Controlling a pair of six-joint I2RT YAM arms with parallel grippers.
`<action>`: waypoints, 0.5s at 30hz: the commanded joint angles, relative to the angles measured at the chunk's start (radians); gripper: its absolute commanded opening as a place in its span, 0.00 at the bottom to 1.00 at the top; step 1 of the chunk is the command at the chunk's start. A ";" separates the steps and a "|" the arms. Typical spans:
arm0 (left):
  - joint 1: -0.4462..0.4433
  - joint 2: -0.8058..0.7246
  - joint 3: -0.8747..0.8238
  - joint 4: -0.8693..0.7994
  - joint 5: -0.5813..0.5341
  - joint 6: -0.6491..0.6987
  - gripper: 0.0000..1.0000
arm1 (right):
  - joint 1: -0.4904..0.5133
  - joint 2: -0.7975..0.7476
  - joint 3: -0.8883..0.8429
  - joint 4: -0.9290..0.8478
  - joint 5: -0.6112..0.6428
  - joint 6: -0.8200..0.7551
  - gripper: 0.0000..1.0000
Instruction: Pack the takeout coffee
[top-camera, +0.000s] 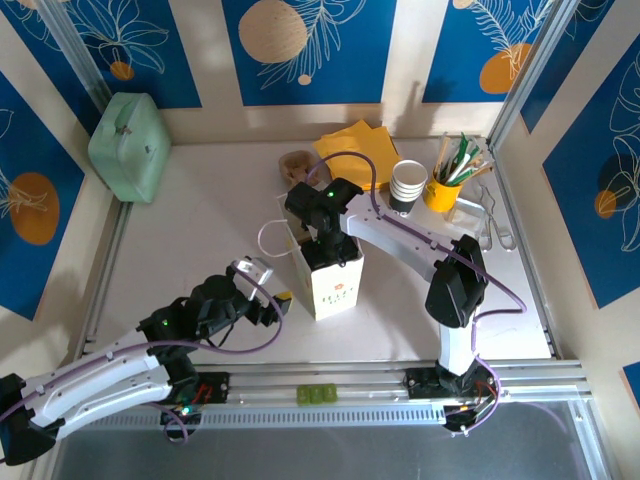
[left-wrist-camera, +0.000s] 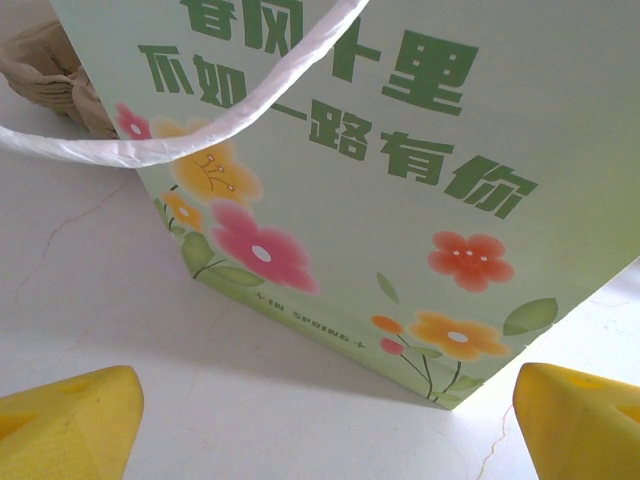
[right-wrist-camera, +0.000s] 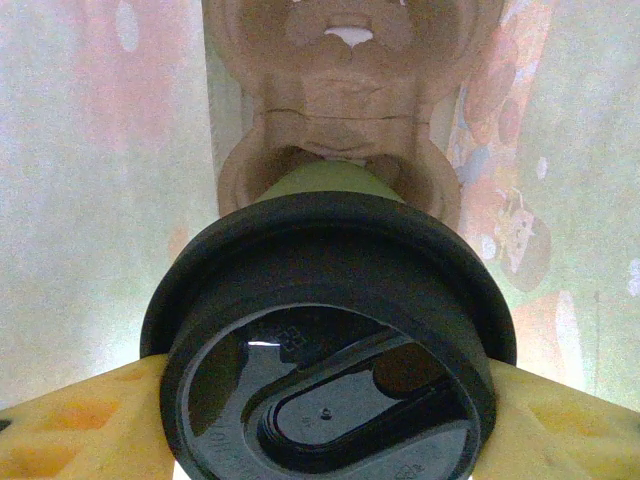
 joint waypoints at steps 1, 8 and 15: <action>-0.007 -0.003 0.006 0.007 -0.007 0.000 0.95 | 0.000 0.005 -0.010 -0.007 -0.024 0.010 0.64; -0.006 -0.004 0.008 0.002 -0.008 0.000 0.95 | 0.000 0.004 -0.013 -0.002 -0.023 0.010 0.64; -0.007 -0.004 0.011 0.004 -0.007 0.000 0.95 | -0.003 0.009 -0.015 0.001 -0.021 0.009 0.64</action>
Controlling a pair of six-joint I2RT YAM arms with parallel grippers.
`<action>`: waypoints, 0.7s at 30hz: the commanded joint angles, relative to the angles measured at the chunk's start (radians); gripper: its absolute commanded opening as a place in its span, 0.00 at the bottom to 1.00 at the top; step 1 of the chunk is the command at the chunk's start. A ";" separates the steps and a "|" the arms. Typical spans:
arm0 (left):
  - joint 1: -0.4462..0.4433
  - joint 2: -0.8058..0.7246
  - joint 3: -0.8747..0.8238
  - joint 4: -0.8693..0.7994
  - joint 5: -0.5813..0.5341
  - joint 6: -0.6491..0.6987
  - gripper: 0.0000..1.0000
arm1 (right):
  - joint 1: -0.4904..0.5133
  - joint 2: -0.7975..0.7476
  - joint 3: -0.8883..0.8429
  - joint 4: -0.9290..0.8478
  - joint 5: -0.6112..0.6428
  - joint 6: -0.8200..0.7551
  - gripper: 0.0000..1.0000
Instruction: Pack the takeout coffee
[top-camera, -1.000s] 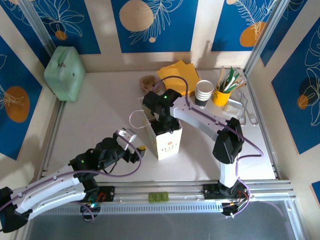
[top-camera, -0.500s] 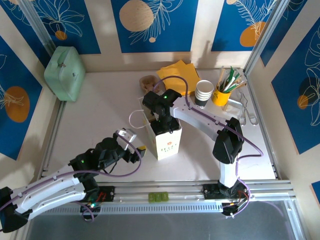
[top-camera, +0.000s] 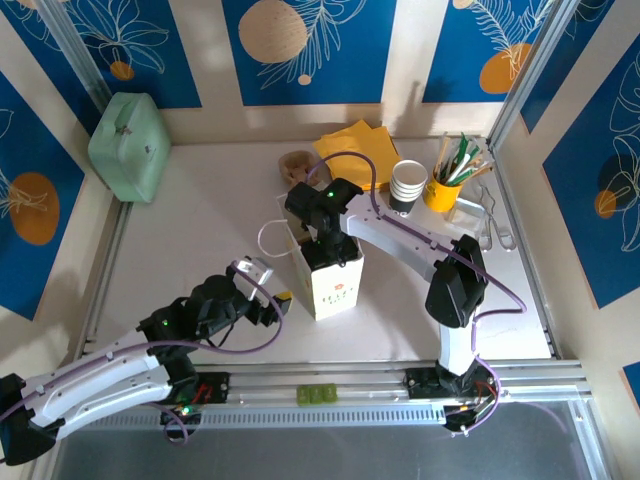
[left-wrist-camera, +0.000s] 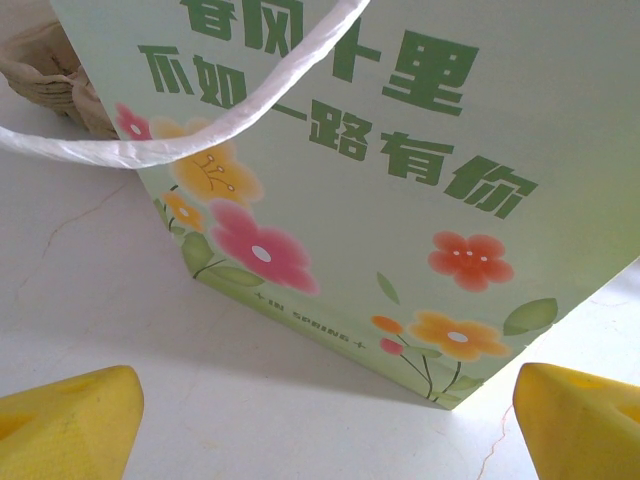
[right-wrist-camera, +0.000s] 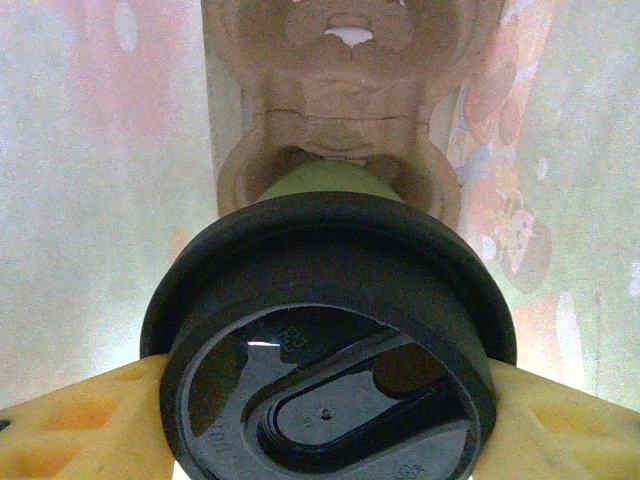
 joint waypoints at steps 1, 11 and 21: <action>-0.007 -0.004 0.012 0.004 -0.008 0.000 0.95 | -0.002 0.009 -0.012 -0.001 -0.022 0.009 0.64; -0.006 0.008 0.022 0.002 -0.008 0.008 0.95 | -0.006 0.024 -0.008 0.002 -0.025 0.004 0.64; -0.006 0.016 0.028 0.007 -0.006 0.015 0.95 | -0.009 0.039 -0.005 0.006 -0.031 -0.002 0.64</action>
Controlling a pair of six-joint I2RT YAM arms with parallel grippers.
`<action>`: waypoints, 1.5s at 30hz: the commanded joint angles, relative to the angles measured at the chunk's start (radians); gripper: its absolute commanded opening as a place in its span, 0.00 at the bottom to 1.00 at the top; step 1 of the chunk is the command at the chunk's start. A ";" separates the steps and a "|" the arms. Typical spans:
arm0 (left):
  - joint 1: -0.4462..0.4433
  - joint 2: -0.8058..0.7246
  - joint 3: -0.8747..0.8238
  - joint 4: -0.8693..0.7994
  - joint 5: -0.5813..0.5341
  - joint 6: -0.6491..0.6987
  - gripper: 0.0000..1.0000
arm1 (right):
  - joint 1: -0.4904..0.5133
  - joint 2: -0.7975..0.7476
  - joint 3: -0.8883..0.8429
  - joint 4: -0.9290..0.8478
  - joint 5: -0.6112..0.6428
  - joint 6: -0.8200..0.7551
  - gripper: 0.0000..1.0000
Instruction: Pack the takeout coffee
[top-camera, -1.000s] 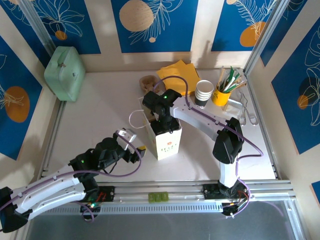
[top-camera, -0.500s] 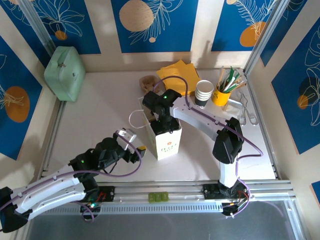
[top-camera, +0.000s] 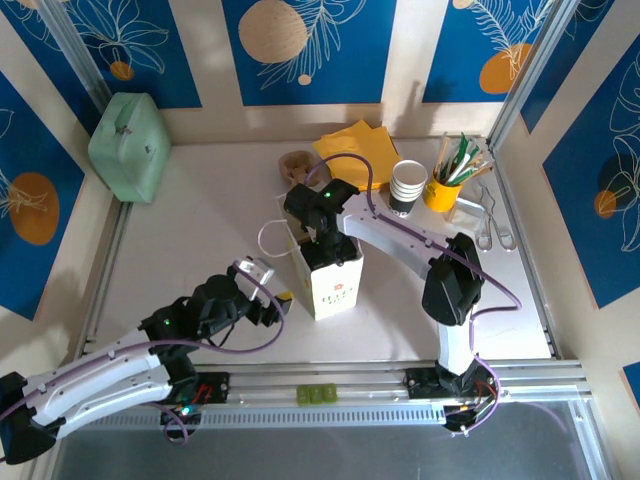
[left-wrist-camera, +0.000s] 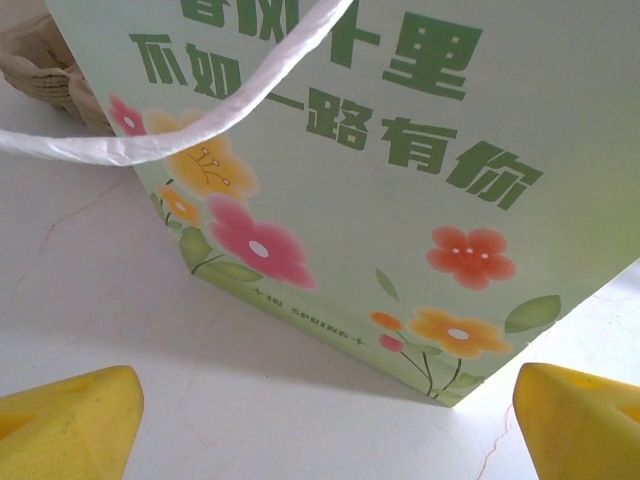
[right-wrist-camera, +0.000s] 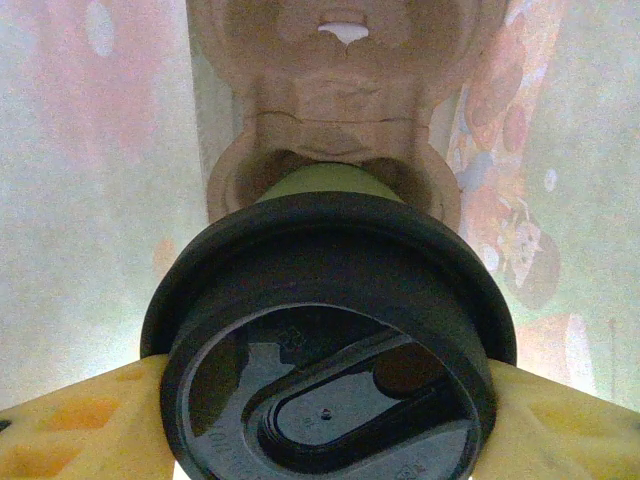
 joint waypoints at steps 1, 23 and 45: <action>-0.006 0.002 0.029 0.005 -0.008 0.015 0.95 | -0.005 0.015 -0.005 0.002 -0.027 -0.001 0.64; -0.006 -0.029 0.023 -0.019 -0.013 0.007 0.95 | -0.015 0.053 -0.061 0.053 -0.067 -0.004 0.64; -0.007 -0.053 0.018 -0.030 -0.020 0.001 0.95 | -0.026 0.090 -0.045 0.053 -0.083 0.002 0.64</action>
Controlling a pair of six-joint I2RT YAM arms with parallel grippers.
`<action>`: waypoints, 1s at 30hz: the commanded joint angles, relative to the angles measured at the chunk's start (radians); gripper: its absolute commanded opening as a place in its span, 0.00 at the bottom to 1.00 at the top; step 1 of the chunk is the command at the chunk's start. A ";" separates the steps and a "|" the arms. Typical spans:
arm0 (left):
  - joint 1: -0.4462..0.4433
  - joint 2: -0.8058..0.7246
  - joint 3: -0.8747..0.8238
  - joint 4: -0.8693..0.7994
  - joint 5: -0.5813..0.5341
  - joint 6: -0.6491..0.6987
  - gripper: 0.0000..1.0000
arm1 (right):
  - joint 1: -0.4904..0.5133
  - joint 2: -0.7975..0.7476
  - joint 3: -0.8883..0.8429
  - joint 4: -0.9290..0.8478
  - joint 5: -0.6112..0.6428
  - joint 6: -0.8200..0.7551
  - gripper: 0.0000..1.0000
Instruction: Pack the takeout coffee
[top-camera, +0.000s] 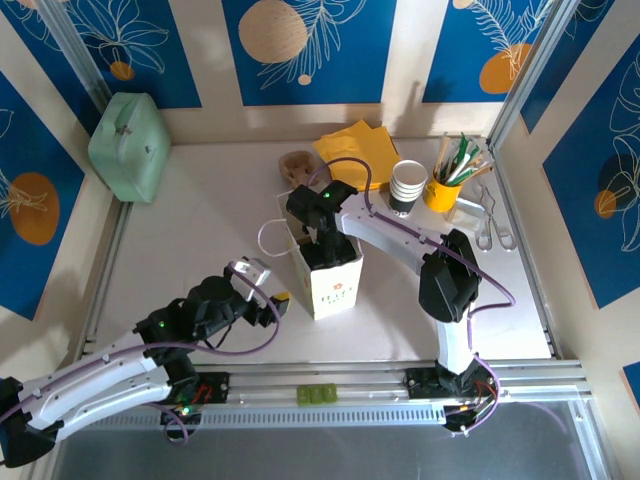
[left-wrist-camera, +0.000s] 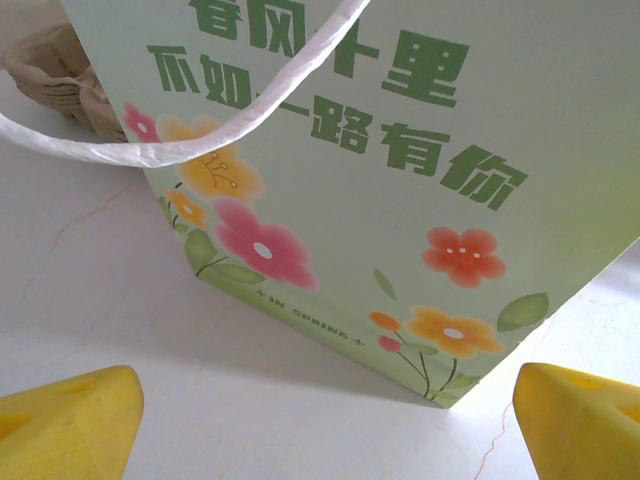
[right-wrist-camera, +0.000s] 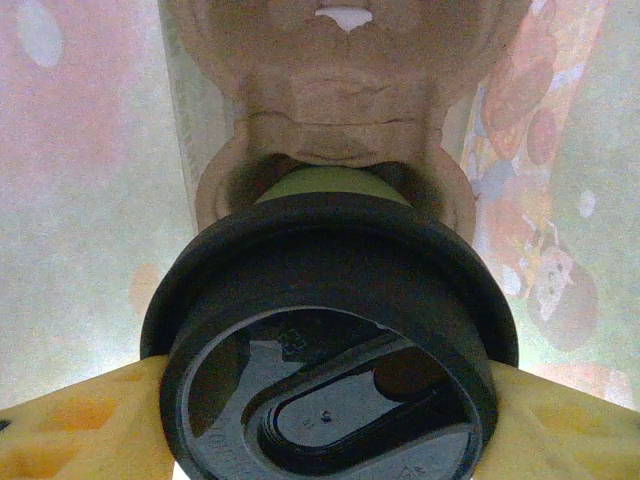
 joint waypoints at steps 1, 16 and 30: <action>-0.006 -0.007 0.018 -0.006 -0.015 0.002 0.95 | -0.003 0.062 -0.006 0.015 -0.041 0.002 0.64; -0.006 -0.011 0.021 -0.007 -0.015 0.000 0.95 | -0.004 0.045 0.010 0.008 -0.031 0.003 0.69; -0.006 -0.019 0.019 -0.015 -0.019 0.001 0.95 | 0.001 0.006 0.046 -0.027 -0.016 -0.021 0.87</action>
